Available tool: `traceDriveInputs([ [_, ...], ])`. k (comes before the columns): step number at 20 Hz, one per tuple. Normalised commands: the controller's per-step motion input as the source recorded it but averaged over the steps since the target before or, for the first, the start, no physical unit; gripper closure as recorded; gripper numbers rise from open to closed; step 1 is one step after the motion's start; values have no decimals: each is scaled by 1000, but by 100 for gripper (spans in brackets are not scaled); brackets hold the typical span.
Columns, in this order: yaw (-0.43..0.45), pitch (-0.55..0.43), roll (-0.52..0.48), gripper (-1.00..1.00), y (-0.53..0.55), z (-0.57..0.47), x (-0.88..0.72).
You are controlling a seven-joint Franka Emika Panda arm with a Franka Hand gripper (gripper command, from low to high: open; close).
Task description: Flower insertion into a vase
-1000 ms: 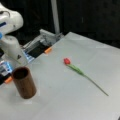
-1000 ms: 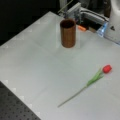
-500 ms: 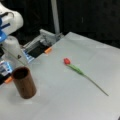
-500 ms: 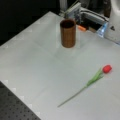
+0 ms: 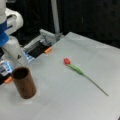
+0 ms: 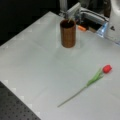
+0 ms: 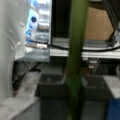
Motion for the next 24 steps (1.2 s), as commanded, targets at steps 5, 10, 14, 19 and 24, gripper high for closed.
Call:
traceDriveInputs([
  [5,9,684,35,100,-234,172,407],
  [10,-2,357,23,100,-217,129,188],
  [14,22,182,-8,100,-153,124,30],
  [19,38,113,-24,100,-133,121,-7],
  [24,-78,234,-80,100,-106,78,61],
])
